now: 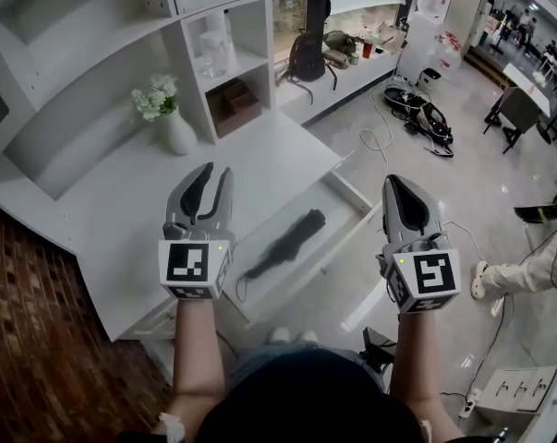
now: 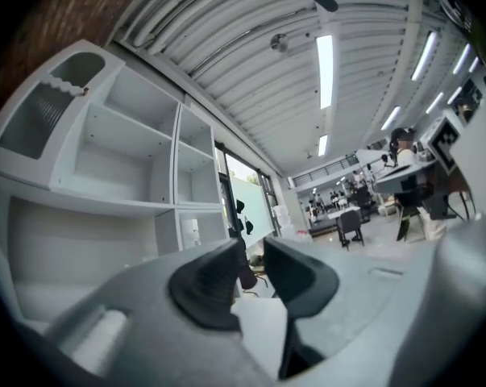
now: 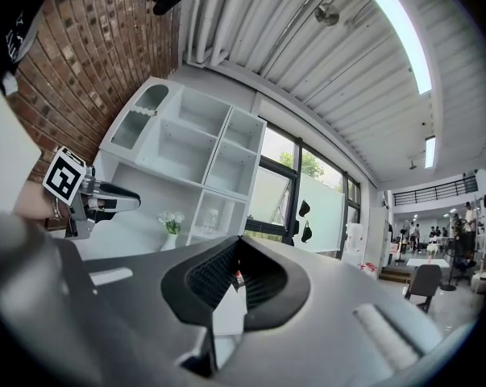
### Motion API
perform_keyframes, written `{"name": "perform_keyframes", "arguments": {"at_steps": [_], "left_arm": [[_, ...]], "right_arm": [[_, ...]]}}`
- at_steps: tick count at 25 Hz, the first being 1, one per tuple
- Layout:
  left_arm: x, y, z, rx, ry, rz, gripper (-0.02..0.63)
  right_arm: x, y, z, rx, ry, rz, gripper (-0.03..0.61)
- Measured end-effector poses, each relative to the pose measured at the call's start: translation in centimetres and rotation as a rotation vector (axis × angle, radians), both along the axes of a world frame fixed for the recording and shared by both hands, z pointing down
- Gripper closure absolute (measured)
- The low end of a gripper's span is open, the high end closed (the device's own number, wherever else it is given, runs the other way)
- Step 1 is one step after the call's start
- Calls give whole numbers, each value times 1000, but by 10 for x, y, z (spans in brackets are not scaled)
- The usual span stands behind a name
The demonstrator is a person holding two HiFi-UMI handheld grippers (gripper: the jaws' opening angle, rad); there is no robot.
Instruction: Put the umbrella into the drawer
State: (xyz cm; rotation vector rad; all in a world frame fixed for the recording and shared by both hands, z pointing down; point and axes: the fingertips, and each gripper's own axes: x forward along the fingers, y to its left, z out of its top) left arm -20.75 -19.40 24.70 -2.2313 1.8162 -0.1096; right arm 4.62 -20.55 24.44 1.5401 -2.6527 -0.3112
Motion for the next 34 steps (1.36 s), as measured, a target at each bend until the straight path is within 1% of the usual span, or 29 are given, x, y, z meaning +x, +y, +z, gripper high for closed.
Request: {"name": "perform_keyframes", "arguments": {"at_steps": [2, 5, 9, 15, 28, 34], "left_arm": [[-4, 1, -7, 26, 7, -20, 616], [-10, 1, -13, 52, 36, -31, 617], [-9, 3, -19, 73, 36, -25, 617], [-5, 0, -20, 69, 17, -13, 617], [-6, -5, -17, 55, 2, -30, 617], [-1, -8, -13, 52, -10, -23, 617]], "right_arm": [[-3, -1, -4, 11, -4, -5, 578], [-4, -1, -7, 22, -4, -7, 578], [-1, -3, -7, 26, -9, 8, 578], [-2, -5, -7, 18, 14, 15, 578], [-1, -10, -8, 18, -17, 7, 578], [-3, -13, -11, 10, -20, -4, 578]]}}
